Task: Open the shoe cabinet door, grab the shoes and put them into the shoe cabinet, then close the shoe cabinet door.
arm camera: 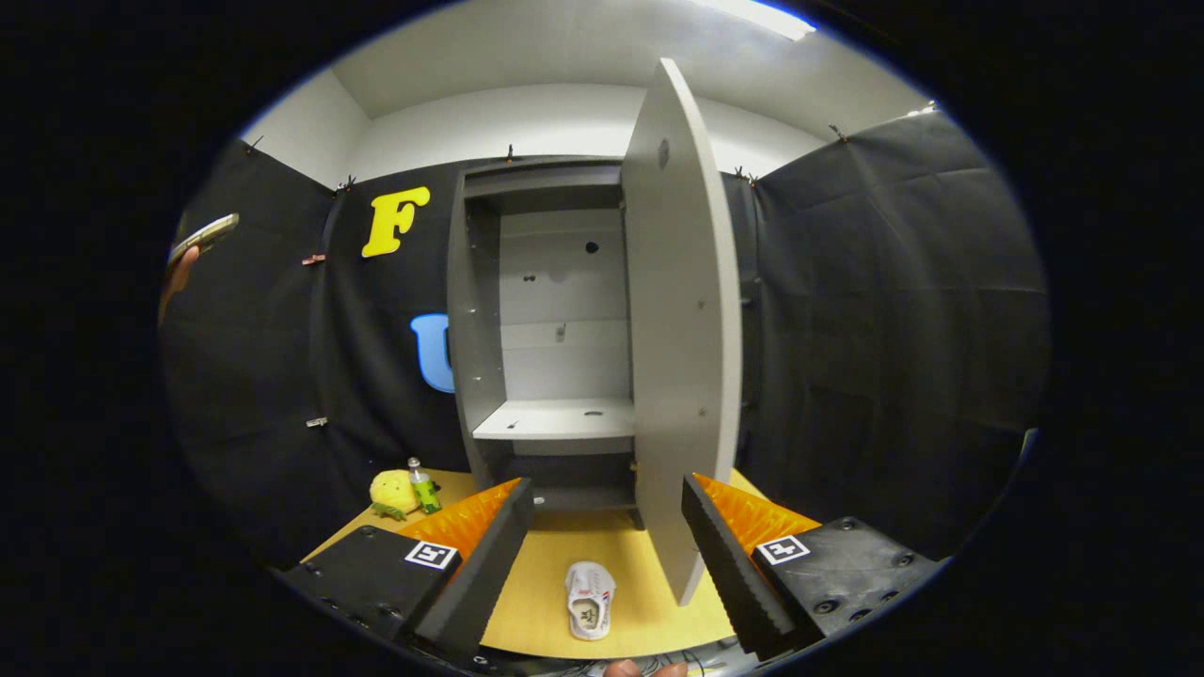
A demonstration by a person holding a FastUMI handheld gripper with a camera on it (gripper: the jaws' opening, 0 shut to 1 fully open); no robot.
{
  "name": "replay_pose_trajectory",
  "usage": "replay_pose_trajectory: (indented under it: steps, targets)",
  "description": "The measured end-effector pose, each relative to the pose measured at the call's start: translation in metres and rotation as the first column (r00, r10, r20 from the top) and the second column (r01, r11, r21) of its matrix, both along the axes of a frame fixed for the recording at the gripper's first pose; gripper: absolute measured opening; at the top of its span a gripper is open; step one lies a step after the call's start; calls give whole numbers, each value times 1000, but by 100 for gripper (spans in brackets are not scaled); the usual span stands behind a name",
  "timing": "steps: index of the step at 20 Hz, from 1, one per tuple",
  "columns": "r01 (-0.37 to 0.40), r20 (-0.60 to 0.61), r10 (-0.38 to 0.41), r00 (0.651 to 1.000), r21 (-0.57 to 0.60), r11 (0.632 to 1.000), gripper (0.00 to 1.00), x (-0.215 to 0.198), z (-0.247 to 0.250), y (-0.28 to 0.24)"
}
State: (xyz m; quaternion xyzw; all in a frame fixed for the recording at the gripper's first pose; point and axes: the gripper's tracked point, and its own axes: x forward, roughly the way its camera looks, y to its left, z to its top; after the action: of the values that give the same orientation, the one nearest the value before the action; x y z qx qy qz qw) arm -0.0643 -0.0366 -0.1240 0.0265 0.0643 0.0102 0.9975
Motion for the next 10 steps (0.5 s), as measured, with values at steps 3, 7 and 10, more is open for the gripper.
replay_pose_trajectory:
  steps: [3, 7, 10]
  targets:
    - [-16, -163, 19, 986, 19, 1000, 99, 17, -75, 24]
    - [-34, -387, 41, 921, 26, 999, 100, 26, -184, 36]
    - [-47, -499, 60, 864, 40, 998, 100, 45, -251, 44]
